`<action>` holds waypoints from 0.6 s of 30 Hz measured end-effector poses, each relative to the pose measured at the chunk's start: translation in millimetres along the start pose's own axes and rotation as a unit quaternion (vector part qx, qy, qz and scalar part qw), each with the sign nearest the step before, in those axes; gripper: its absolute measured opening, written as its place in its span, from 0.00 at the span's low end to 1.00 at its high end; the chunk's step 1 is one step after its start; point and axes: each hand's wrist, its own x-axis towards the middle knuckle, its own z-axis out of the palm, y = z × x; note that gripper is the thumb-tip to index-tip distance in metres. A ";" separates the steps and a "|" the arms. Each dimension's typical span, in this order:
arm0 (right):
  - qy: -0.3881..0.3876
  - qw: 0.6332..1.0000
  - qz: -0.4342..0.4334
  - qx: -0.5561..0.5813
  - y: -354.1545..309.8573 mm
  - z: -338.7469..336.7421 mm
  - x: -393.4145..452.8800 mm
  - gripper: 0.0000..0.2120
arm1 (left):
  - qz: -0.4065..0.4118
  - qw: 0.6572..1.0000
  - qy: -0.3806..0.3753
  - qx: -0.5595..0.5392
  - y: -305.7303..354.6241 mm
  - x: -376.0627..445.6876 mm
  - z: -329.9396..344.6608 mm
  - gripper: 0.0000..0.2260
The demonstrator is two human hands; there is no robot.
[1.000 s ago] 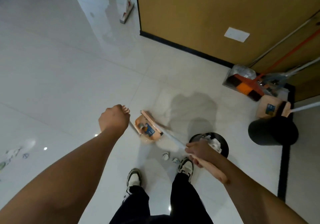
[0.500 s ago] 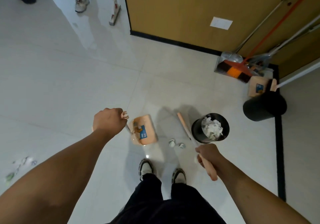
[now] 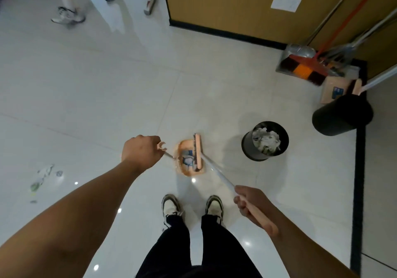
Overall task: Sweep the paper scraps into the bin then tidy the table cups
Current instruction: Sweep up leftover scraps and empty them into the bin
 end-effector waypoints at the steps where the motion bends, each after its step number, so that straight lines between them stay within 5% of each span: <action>1: -0.007 1.000 0.001 -0.011 3.4 -2.2 -2.8 0.09 | -0.009 1.000 0.003 -0.007 -1.3 -4.0 0.1 0.10; 9: 0.013 0.987 -0.072 -0.144 7.7 42.3 -13.2 0.04 | -0.161 0.981 0.027 -0.104 -50.1 -73.0 13.6 0.11; 18: 0.014 0.939 -0.118 -0.323 38.0 191.2 -24.0 0.04 | -0.357 0.907 0.076 -0.212 -198.6 -215.6 39.5 0.13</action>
